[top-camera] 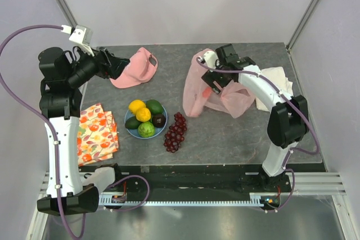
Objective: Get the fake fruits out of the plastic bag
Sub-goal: Pick up the fake fruit from the center of the board.
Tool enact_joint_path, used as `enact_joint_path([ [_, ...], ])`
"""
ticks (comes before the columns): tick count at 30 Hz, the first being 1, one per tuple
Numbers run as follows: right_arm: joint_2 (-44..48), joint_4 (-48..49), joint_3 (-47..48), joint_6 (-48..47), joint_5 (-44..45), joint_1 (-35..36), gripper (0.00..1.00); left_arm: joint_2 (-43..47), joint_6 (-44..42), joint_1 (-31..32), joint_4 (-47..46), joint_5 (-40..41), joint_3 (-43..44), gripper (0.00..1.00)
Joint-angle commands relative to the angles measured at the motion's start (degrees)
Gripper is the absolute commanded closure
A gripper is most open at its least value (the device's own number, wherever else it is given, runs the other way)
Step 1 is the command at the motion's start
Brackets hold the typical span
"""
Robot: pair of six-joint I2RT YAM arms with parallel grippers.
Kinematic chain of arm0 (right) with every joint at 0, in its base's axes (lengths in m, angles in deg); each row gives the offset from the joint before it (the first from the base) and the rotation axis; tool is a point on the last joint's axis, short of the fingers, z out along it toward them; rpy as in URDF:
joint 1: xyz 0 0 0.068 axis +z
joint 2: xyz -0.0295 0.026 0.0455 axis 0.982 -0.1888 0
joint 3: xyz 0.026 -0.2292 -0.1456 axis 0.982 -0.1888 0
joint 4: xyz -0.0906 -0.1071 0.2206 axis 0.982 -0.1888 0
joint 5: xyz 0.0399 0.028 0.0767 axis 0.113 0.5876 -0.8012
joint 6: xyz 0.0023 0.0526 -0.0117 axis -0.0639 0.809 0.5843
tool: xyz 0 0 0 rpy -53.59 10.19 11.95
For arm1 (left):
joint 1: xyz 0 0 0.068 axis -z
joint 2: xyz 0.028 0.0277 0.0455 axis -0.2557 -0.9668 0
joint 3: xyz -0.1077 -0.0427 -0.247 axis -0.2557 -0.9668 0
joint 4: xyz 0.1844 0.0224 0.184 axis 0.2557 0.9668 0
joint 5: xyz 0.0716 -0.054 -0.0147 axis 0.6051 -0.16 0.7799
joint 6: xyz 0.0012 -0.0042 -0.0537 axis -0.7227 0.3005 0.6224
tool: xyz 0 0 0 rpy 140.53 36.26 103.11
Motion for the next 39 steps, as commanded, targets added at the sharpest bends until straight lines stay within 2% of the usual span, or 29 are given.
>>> enact_joint_path([
  [1, 9.64, -2.67, 2.91, -4.57, -13.94, 10.65, 0.10, -0.07, 2.18, -0.35, -2.25, -1.71, -0.22, 0.20],
  [3, 13.42, -3.20, -1.55, -6.76, -19.47, 12.95, 0.09, -0.07, 2.00, -0.35, -2.34, -1.63, -0.40, 0.20],
  [6, 16.59, -5.74, -8.06, -15.36, -22.04, 17.87, 0.07, 0.10, 1.91, -0.35, -2.25, -1.71, -0.75, 0.20],
  [8, 18.00, -8.47, -10.19, -22.83, -26.87, 20.51, 0.06, 0.11, 1.91, -0.44, -2.25, -1.80, -0.84, 0.20],
  [11, 17.83, -9.18, -13.44, -30.47, -27.67, 25.25, 0.05, 0.11, 1.74, -0.62, -2.16, -1.71, -1.10, 0.20],
  [16, 13.53, -6.02, -14.33, -40.95, -27.50, 29.83, 0.04, 0.10, 1.47, -1.05, -2.16, -1.72, -1.28, 0.20],
  [20, 8.87, -4.61, -11.44, -49.20, -27.24, 31.76, 0.04, 0.98, 1.12, -1.23, -1.90, -1.63, -2.16, 0.20],
  [26, 1.84, -4.35, -9.14, -54.32, -26.62, 34.75, 0.08, 1.60, -0.02, -1.93, -0.23, -1.02, -2.16, 0.20],
  [29, 0.42, -1.28, -10.28, -54.77, -25.40, 35.89, 0.16, 2.12, -0.46, -2.46, 0.21, -0.66, -2.16, 0.20],
  [32, 0.42, 4.08, -13.09, -55.46, -22.67, 36.60, 0.33, 2.22, 0.07, -2.90, 0.13, -1.18, -2.60, 0.20],
  [33, 0.42, 4.62, -13.27, -55.82, -21.80, 36.69, 0.48, 2.30, 0.24, -2.81, 0.21, -1.27, -2.69, 0.20],
  [34, 0.42, 4.62, -13.27, -55.99, -21.44, 36.69, 0.55, 2.30, 0.33, -2.99, 0.21, -1.36, -2.69, 0.20],
  [35, 0.51, 4.45, -13.10, -55.82, -21.00, 36.69, 0.68, 2.30, 0.33, -2.99, 0.13, -1.36, -2.69, 0.20],
  [38, 1.47, 3.31, -12.66, -54.59, -19.94, 36.60, 0.85, 1.95, 0.51, -2.99, -0.31, -1.45, -2.42, 0.20],
  [39, 2.35, 3.22, -12.57, -53.98, -19.85, 36.60, 0.88, 1.78, 0.68, -2.99, -0.84, -1.54, -2.51, 0.20],
])
